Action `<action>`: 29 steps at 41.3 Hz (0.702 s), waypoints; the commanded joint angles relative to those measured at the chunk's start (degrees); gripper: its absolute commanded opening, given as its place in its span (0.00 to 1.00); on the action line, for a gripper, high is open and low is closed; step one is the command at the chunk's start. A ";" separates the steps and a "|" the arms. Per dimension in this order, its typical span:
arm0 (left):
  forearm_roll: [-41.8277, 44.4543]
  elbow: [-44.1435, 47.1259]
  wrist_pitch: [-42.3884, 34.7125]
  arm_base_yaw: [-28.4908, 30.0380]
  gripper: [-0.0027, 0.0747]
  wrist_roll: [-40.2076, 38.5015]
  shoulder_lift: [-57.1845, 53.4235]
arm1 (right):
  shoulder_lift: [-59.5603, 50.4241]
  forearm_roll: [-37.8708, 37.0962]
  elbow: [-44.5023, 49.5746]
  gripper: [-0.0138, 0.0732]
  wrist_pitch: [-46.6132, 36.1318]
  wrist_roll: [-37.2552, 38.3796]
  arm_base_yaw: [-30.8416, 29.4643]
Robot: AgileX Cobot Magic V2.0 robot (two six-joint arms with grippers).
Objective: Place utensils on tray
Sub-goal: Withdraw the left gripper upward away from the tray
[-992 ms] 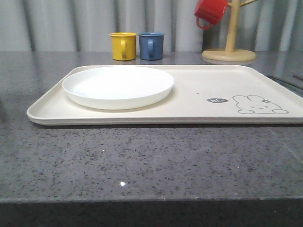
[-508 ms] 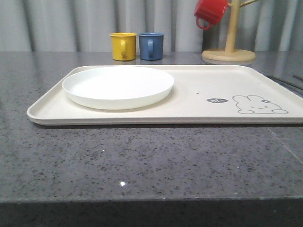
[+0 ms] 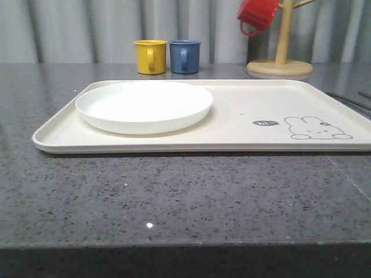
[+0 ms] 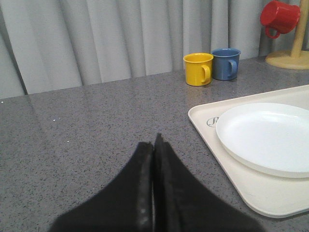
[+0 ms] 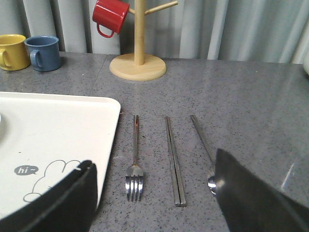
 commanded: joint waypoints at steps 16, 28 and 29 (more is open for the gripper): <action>-0.52 -1.47 -4.89 0.08 0.01 -0.56 0.35 | 2.81 -0.19 -3.14 0.77 -5.44 0.00 -0.38; -0.52 -1.47 -4.89 0.08 0.01 -0.56 0.35 | 23.09 -0.67 -15.26 0.60 1.85 0.00 -0.38; -0.52 -1.47 -4.89 0.08 0.01 -0.56 0.35 | 25.24 -0.67 -16.26 0.60 2.73 0.00 -0.38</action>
